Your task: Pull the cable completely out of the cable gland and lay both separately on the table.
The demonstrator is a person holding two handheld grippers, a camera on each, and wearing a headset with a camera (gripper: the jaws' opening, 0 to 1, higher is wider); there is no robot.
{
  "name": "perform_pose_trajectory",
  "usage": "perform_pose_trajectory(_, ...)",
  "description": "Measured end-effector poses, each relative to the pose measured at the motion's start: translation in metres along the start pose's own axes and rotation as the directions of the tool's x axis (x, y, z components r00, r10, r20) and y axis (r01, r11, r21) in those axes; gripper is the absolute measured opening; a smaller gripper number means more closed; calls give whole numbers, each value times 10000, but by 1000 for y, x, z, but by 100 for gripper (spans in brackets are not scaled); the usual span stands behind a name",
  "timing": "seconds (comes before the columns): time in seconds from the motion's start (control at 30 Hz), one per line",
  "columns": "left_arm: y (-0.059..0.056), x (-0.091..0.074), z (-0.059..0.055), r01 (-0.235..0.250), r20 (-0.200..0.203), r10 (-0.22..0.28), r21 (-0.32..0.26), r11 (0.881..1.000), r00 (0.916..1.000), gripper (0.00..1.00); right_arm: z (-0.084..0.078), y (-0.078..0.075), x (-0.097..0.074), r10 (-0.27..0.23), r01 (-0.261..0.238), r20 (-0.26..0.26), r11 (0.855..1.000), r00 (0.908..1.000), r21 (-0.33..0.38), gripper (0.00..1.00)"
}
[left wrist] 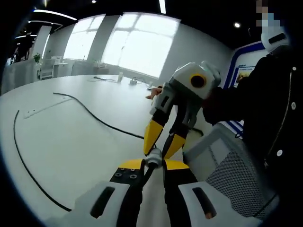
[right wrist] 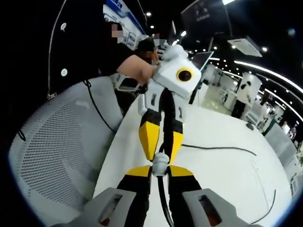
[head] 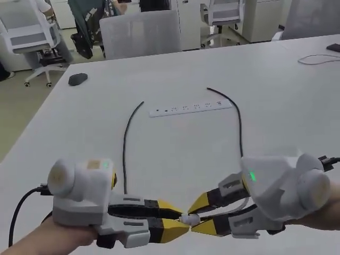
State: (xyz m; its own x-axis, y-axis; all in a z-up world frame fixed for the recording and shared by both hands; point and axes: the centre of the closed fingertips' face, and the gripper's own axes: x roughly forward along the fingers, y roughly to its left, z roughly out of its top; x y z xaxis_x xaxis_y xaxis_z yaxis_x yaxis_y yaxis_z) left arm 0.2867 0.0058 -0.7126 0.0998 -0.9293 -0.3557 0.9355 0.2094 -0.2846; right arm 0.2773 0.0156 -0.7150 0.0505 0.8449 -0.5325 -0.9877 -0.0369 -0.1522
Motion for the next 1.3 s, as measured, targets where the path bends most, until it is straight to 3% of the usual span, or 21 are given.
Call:
perform_pose_trajectory(0.03, 1, 0, 0, -86, -68, 89, 364, 9993, 9999, 16, 0, -3, -1, -11, 9, 76, 9994, 10000, 340, 9)
perform_pose_trajectory(0.17, -1, 0, 3, -74, -77, 81, 810, 9967, 9999, 16, 3, -4, -4, 209, -261, 367, 9887, 9991, 1475, 9)
perform_pose_trajectory(0.27, -1, 0, 4, -93, -63, 100, 1114, 9937, 9999, 16, 1, -6, -5, 315, -377, 360, 9820, 9989, 1849, 9)
perform_pose_trajectory(0.47, -5, -2, 4, 75, -112, -59, 1470, 9891, 9999, 15, 0, -3, -5, 769, -874, 467, 9502, 9959, 2990, 9)
perform_pose_trajectory(0.53, -6, -3, 5, 70, -114, -52, 1582, 9874, 9999, 15, 0, -2, -5, 880, -1008, 521, 9296, 9948, 3545, 9)
perform_pose_trajectory(0.57, -6, -2, 5, 80, -127, -61, 1587, 9873, 9999, 15, 0, -3, -5, 894, -1027, 545, 9341, 9945, 3420, 9)
perform_pose_trajectory(0.67, -6, -4, 5, 52, -120, -31, 1779, 9840, 9999, 15, 2, -3, -5, 980, -1128, 592, 9255, 9934, 3617, 9)
perform_pose_trajectory(0.73, -7, -4, 6, 58, -93, -42, 1877, 9822, 9999, 15, 3, -3, -5, 1088, -1278, 706, 9127, 9916, 3881, 9)
perform_pose_trajectory(1.0, -10, -4, 5, 217, -119, -196, 2080, 9779, 9997, 15, 3, 1, -5, 1418, -1636, 823, 8855, 9865, 4349, 8)
perform_pose_trajectory(1.03, -11, -4, 5, 227, -124, -206, 2065, 9782, 9997, 15, 4, 2, -5, 1451, -1646, 779, 8863, 9863, 4329, 8)
perform_pose_trajectory(1.17, -9, -5, 5, 201, -128, -182, 1782, 9838, 9998, 15, 4, 2, -5, 1167, -1310, 613, 9236, 9913, 3602, 7)
perform_pose_trajectory(1.3, -9, -5, 5, 195, -118, -177, 1721, 9849, 9998, 15, 4, 2, -5, 1027, -1137, 503, 9328, 9934, 3419, 7)
